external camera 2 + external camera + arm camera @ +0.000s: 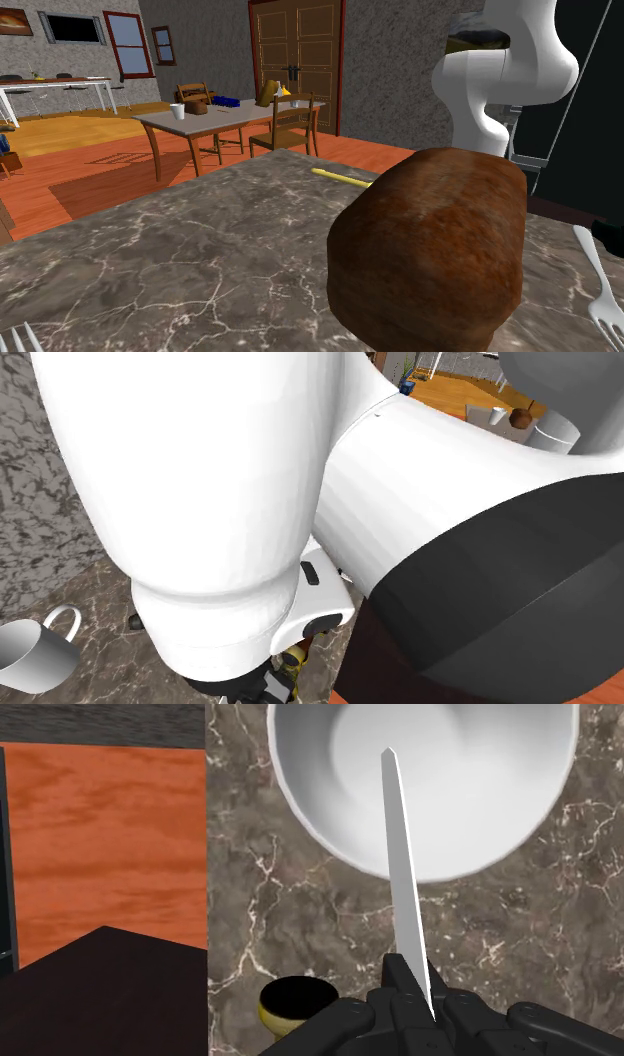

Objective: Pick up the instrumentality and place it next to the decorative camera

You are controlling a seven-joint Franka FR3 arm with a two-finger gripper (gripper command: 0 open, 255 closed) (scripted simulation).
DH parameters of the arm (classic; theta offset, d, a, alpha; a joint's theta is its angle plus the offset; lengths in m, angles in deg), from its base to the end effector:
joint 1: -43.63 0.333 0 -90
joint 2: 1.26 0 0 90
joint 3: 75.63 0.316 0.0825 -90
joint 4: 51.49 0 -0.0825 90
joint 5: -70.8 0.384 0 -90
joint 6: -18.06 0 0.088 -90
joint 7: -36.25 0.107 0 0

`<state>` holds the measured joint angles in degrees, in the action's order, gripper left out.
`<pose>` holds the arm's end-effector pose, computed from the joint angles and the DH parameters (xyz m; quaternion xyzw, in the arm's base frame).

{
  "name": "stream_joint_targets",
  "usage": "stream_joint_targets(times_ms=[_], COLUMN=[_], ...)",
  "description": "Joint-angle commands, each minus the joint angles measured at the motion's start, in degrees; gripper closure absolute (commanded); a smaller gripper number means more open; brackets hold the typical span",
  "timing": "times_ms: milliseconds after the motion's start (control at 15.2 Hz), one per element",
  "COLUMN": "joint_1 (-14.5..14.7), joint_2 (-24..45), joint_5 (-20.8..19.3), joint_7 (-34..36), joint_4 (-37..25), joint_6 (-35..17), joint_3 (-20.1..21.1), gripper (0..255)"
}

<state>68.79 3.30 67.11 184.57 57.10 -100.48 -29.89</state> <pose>0.2042 0.5506 0.4819 -0.7859 0.6155 0.0192 0.0561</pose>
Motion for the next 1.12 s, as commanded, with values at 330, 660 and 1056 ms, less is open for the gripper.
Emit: stream_joint_targets(times_ms=[330, 660, 1056], joint_1=[0.3, 0.7, 1.5], joint_2=[1.6, 3.4, 6.1], joint_5=[-1.6, -3.4, -6.2], joint_7=[1.1, 2.3, 4.2], joint_4=[4.1, 6.3, 8.6], joint_6=[-5.2, -8.7, -12.7], joint_3=[-0.2, -0.5, -1.1], gripper=[255, 255, 255])
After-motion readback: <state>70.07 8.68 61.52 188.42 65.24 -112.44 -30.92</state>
